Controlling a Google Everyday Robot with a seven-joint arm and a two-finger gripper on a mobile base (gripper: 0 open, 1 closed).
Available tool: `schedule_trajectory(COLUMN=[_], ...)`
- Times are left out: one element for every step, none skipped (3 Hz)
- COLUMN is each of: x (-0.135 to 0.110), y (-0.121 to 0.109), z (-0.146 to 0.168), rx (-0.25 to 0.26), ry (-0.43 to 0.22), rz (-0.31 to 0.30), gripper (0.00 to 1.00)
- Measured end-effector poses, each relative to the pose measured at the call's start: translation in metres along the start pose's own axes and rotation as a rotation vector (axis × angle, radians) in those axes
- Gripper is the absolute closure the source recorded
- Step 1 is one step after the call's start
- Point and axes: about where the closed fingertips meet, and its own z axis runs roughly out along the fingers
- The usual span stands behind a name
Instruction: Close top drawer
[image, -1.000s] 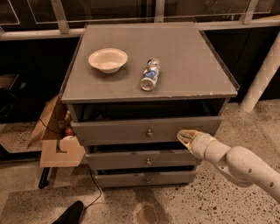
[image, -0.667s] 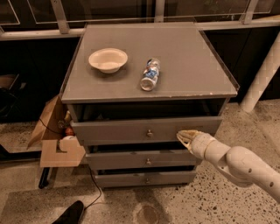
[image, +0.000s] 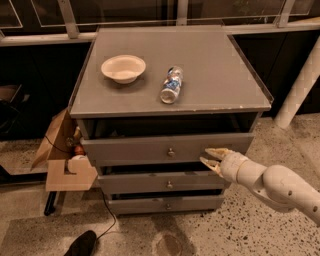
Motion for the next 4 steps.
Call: schedule_trajectory(x=[-0.014,-0.005,0.013,0.017], y=[-0.038,-0.074,-0.097,-0.084], z=[-0.021,-0.067,-0.103,-0.117], rx=[-0.014,-0.066,-0.124,-0.202], ry=[0.021,0.090,0.142,0.148], rz=[0.045,0.112,0.221,0.251], gripper=[0.83,1.00,1.00,0.85])
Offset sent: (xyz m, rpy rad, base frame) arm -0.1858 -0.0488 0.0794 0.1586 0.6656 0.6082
